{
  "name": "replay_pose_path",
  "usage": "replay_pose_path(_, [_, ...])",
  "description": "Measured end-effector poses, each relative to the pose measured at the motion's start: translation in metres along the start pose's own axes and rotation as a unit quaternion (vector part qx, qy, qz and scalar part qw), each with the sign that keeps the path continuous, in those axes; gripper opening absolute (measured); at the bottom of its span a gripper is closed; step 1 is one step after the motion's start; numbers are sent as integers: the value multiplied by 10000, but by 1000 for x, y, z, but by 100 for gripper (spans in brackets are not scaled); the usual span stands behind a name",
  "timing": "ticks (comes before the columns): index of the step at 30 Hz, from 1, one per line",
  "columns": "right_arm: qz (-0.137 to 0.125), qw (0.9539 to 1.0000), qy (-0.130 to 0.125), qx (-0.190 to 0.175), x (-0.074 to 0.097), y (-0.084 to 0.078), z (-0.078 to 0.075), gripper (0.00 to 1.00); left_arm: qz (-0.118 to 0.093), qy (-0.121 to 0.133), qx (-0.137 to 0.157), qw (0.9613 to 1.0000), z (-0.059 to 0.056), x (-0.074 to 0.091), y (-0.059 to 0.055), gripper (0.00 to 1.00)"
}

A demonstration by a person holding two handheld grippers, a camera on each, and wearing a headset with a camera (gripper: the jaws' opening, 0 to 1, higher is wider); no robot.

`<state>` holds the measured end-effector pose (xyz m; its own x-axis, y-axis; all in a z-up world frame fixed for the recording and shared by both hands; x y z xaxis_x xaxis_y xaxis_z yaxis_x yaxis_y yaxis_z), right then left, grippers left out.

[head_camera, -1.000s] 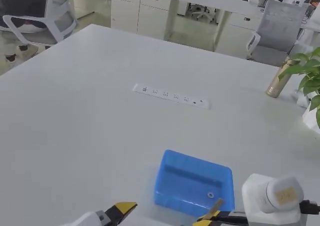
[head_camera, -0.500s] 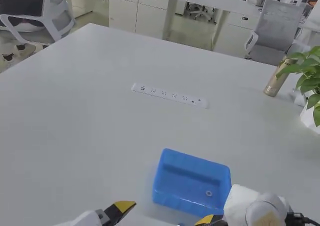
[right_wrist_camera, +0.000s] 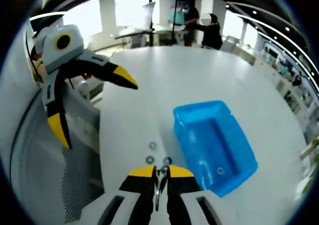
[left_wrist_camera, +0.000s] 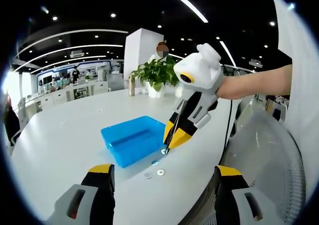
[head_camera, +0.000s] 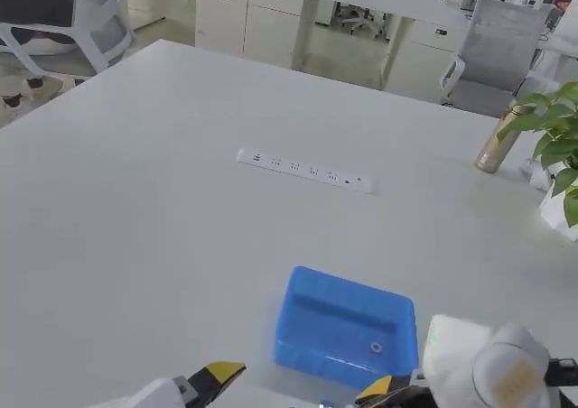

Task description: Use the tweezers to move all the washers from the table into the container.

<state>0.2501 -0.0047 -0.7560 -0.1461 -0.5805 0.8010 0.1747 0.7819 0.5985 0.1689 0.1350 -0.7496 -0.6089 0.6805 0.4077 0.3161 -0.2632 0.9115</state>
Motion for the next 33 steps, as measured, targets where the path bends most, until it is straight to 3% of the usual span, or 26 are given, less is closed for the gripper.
replay_pose_path(7, [92,9986,-37,526,20,22,-24,4,3,25,9,10000,1,1,0,83])
replay_pose_path(13, [122,9975,-116,681,19,28,-51,4,6,27,-8,10000,1,0,0,82])
replay_pose_path(17, [161,9988,-122,451,7,23,-68,4,12,41,-7,10000,1,0,0,82])
replay_pose_path(21, [266,9990,-36,-349,-12,7,-86,4,29,61,-7,10000,2,0,-1,82])
replay_pose_path(23, [436,9975,-77,-550,-15,2,-87,4,47,56,-14,10000,2,0,-1,81])
replay_pose_path(30, [757,9965,26,-361,-33,7,-83,4,129,11,-54,9999,0,0,-3,80])
replay_pose_path(33, [1020,9945,31,-235,-39,4,-84,4,158,-7,-60,9999,0,0,-4,80])
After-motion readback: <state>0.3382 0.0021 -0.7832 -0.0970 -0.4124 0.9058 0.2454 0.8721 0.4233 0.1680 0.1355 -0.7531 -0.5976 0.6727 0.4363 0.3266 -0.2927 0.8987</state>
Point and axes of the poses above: the centre of the closed fingertips' face, and the gripper's own axes: x roughly backward along the fingers, z roughly to its left, y roughly out of its top, the point moved 6 cm from there along x, roughly backward along the fingers
